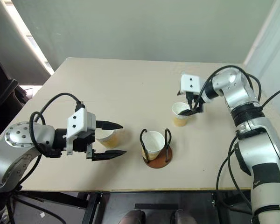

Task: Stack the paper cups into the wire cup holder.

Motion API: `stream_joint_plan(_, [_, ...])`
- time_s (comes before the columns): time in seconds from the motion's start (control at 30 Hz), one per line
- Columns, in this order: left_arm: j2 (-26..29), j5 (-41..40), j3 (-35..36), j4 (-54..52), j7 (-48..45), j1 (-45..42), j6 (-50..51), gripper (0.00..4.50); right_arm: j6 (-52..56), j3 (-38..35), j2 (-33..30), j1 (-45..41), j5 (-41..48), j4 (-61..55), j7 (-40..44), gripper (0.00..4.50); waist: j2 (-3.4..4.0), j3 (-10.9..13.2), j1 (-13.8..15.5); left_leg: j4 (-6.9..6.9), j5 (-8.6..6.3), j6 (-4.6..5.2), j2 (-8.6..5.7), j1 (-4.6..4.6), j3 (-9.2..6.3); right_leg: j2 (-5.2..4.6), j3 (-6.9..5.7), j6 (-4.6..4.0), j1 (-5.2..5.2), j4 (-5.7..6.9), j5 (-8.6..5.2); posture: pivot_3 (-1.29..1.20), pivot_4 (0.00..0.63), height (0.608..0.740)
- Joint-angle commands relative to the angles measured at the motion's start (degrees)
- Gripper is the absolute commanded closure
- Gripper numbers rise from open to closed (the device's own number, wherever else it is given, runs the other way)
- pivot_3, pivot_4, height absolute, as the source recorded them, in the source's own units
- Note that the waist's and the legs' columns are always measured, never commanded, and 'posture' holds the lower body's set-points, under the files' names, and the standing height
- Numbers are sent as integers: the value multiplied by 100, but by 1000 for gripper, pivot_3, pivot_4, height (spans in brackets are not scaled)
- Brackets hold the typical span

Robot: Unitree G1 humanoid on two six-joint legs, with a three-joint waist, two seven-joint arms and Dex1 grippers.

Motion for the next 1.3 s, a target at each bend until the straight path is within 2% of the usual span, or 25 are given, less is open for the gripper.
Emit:
stream_joint_plan(0.03, [119,-55,214,-237,-41,78,18,0,-402,26,49,-45,-396,420,-182,21,0,0,-7,-4,1,-4,1,-1,1,0,0,-1,-1,-2,-1,0,150,740])
stream_joint_plan(0.27, [181,-98,353,-318,-29,220,58,0,-532,-95,212,67,-513,587,173,21,0,0,-8,-31,9,-18,4,2,2,0,0,-2,-1,-19,-1,0,150,740])
stream_joint_plan(0.3, [185,-106,357,-325,-23,224,62,0,-544,-93,238,91,-534,586,169,191,0,0,-8,-31,9,-19,4,3,2,0,0,-2,-1,-19,-1,0,150,740])
stream_joint_plan(0.37, [188,-119,366,-341,0,232,77,0,-558,-77,317,155,-570,571,159,622,0,0,-9,-30,12,-22,4,6,2,0,0,-2,0,-14,-1,0,150,740])
stream_joint_plan(0.5, [202,-129,440,-397,44,286,128,0,-653,-60,435,248,-730,578,-90,1980,0,0,-12,-29,17,-29,4,19,1,0,0,-4,1,5,-2,0,150,740])
stream_joint_plan(0.73, [232,-184,641,-461,26,419,170,0,-245,-558,174,129,-212,49,709,4448,1,1,-8,-29,19,-31,4,18,1,0,-1,-6,1,5,-3,0,150,740])
stream_joint_plan(0.87, [210,-125,571,-372,26,363,120,0,414,-869,-144,149,371,-751,1355,4482,1,1,-4,-30,17,-32,4,13,1,0,-2,-10,1,0,-5,0,150,740])
stream_joint_plan(1.0, [176,-106,488,-343,11,304,88,0,1077,-931,-537,255,971,-1629,1490,4482,1,1,-4,-33,18,-36,4,12,3,0,-2,-11,1,-4,-6,0,150,740])
stream_joint_plan(1.17, [125,-18,210,-128,-119,26,-25,0,3545,-1516,-1235,175,3441,-3718,1490,4482,9,6,6,-34,27,-45,3,11,5,2,-2,-11,2,-3,-6,0,150,740])
stream_joint_plan(1.3, [129,14,111,0,-209,-113,-82,0,4587,-1893,-1267,419,4267,-4557,1415,4482,-7,-4,-28,-36,35,-61,10,28,2,22,-1,-18,19,-8,-12,0,150,740])
